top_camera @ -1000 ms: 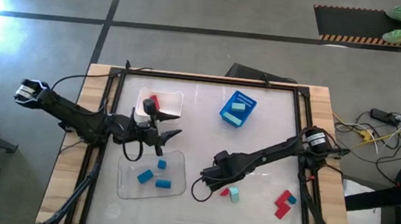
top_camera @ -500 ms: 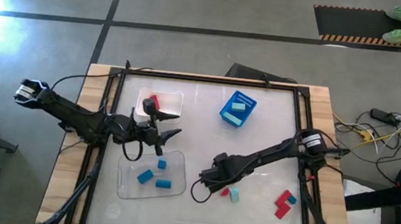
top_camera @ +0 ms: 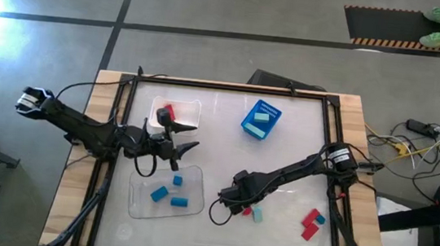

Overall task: Sort & place blocks by color
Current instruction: Put the light blue block into the blue bin, then put the red block into the white bin

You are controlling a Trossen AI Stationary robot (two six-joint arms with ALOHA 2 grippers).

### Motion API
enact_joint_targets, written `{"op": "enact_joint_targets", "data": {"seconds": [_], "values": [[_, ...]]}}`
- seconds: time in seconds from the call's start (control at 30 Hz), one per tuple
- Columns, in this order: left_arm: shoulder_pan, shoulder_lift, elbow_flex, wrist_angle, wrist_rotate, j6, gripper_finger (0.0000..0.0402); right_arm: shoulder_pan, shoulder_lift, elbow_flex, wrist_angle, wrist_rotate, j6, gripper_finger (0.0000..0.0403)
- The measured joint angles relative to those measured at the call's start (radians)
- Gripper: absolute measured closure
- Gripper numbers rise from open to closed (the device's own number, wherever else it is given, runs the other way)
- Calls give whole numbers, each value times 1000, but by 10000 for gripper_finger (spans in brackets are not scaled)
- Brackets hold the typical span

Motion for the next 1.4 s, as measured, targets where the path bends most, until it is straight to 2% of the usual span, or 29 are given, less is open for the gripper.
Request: {"op": "enact_joint_targets", "data": {"seconds": [0.23, 0.53, 0.77, 0.93, 1.07, 1.17, 1.4], "values": [[-1, 0, 0, 0, 0, -3, 189, -43, -87, 0, -44, 32, -92, 285], [-1, 0, 0, 1, 1, -5, 189, -224, -285, 0, -111, 277, -351, 285], [0, 0, 0, 1, 1, -5, 189, -441, -305, -8, -57, 468, -680, 285], [0, 0, 0, 1, 1, -5, 189, -601, -264, -38, 82, 484, -877, 285], [0, 0, 0, 1, 1, -5, 189, -697, -231, -58, 119, 469, -942, 285], [0, 0, 0, 1, 1, -5, 189, -731, -217, -78, 118, 466, -955, 277], [0, 0, 0, 1, 1, -10, 189, -743, -217, -91, 171, 467, -993, 214]]}}
